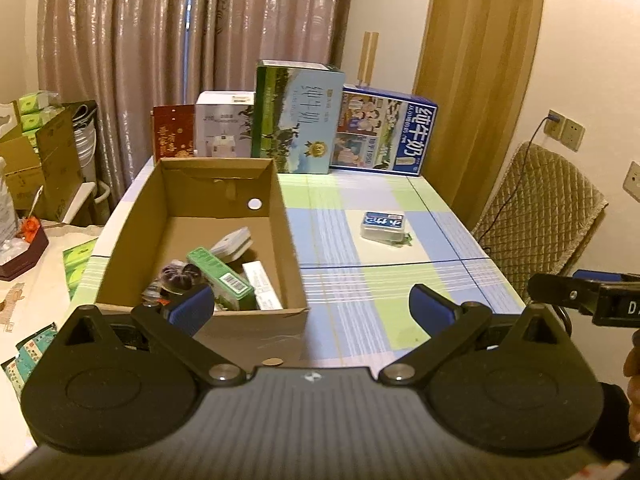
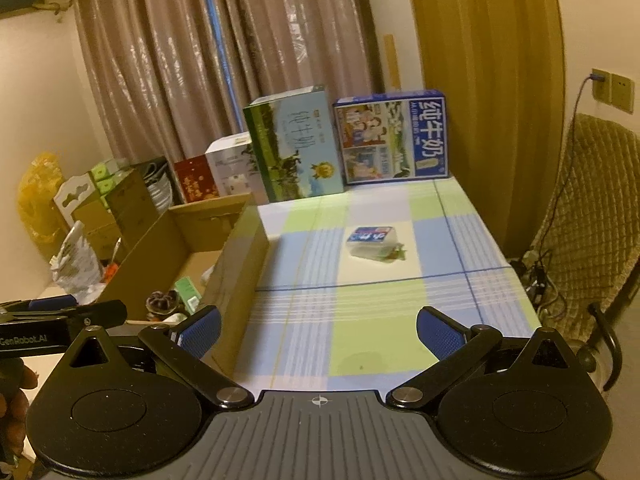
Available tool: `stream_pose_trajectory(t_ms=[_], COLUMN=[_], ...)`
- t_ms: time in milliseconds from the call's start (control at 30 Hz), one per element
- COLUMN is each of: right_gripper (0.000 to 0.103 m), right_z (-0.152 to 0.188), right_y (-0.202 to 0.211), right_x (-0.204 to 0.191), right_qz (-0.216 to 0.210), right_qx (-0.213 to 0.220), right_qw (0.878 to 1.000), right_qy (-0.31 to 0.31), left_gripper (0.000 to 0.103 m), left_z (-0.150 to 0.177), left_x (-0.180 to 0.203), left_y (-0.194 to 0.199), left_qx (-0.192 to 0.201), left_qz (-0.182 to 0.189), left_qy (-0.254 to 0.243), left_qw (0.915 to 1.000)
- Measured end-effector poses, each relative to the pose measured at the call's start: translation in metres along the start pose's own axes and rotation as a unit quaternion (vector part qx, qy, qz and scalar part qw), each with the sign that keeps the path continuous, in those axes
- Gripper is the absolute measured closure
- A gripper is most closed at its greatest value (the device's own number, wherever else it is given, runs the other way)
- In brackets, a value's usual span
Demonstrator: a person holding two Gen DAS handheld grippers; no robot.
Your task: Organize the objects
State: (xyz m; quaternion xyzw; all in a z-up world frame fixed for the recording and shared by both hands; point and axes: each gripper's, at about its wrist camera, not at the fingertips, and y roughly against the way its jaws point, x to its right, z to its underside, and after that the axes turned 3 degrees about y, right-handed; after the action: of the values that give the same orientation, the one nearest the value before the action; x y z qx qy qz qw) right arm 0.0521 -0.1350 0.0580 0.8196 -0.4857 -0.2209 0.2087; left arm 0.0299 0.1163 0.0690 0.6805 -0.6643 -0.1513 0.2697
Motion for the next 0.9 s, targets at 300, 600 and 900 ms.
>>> stream_pose_trajectory(t_ms=[300, 600, 900], right_gripper=[0.002, 0.002, 0.002], right_z=[0.001, 0.003, 0.004], right_y=[-0.004, -0.002, -0.007], right_x=[0.028, 0.049, 0.052], right_qz=[0.015, 0.029, 0.030], right_qx=[-0.004, -0.008, -0.016], right_qw=[1.000, 0.999, 0.999], right_qy=[-0.023, -0.042, -0.042], left_gripper=[0.001, 0.001, 0.001], left_z=[-0.004, -0.001, 0.000], left_x=[0.019, 0.035, 0.041], left_y=[-0.019, -0.035, -0.043], left_qx=[-0.012, -0.030, -0.039], left_qz=[0.009, 0.022, 0.025], left_qy=[-0.013, -0.022, -0.025], left_qw=[0.9998, 0.9991, 0.9986])
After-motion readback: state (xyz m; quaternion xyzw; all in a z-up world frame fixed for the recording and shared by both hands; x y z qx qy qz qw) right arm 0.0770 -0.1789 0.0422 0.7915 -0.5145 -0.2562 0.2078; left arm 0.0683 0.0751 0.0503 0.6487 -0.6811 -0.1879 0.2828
